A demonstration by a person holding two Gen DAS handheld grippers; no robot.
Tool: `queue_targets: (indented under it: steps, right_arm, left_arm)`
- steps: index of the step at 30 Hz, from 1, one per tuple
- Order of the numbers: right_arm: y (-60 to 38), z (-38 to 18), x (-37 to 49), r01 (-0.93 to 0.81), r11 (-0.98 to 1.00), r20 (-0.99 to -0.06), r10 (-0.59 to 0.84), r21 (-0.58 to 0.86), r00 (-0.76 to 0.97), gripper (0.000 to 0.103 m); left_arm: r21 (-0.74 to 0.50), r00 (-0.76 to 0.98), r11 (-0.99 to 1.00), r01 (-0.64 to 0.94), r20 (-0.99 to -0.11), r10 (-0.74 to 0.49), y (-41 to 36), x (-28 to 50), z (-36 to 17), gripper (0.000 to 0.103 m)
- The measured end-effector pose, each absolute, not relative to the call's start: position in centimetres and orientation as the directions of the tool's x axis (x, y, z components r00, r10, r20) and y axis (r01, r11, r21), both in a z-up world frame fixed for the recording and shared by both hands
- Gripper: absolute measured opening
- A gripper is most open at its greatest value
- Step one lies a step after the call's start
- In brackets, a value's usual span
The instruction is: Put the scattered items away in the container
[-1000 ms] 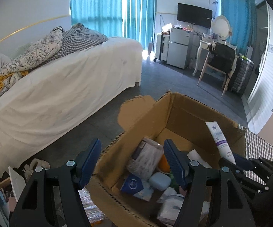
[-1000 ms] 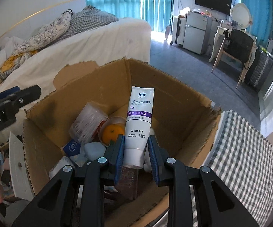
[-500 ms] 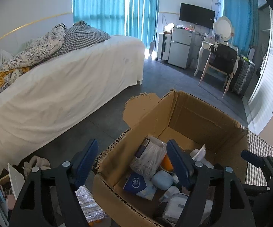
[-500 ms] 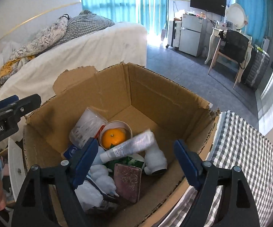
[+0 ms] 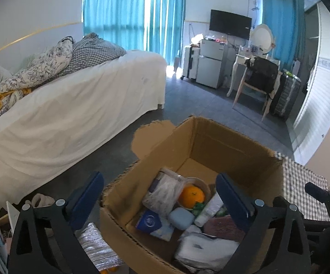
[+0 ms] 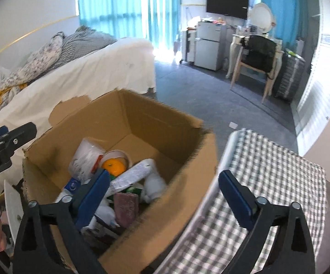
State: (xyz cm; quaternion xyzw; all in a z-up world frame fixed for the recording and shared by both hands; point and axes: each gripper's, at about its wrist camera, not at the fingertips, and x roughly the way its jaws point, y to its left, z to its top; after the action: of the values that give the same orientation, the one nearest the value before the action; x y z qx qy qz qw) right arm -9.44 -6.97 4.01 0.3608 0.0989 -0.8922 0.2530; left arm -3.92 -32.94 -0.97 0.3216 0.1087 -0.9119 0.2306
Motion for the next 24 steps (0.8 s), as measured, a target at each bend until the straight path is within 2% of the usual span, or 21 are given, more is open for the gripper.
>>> queue_targets:
  steps: [3, 13, 24]
  right_arm:
    - [-4.8, 4.9, -9.2, 0.488, -0.873, -0.680, -0.353, -0.008, -0.642, 0.103]
    - [3.4, 6.8, -8.6, 0.353, -0.935, -0.668, -0.235, -0.044, -0.706, 0.103]
    - [14.3, 8.8, -6.6, 0.191, -0.981, -0.653, -0.117, -0.042, -0.749, 0.103]
  left_arm:
    - [-0.052, -0.699, -0.879, 0.474, -0.629, -0.340, -31.6, -4.1, -0.4, 0.103]
    - [-0.032, -0.740, -0.926, 0.375, -0.613, -0.278, -24.5, -5.0, 0.7, 0.103]
    - [-0.028, -0.795, -0.977, 0.213, -0.586, -0.157, -15.4, -5.7, 2.1, 0.103]
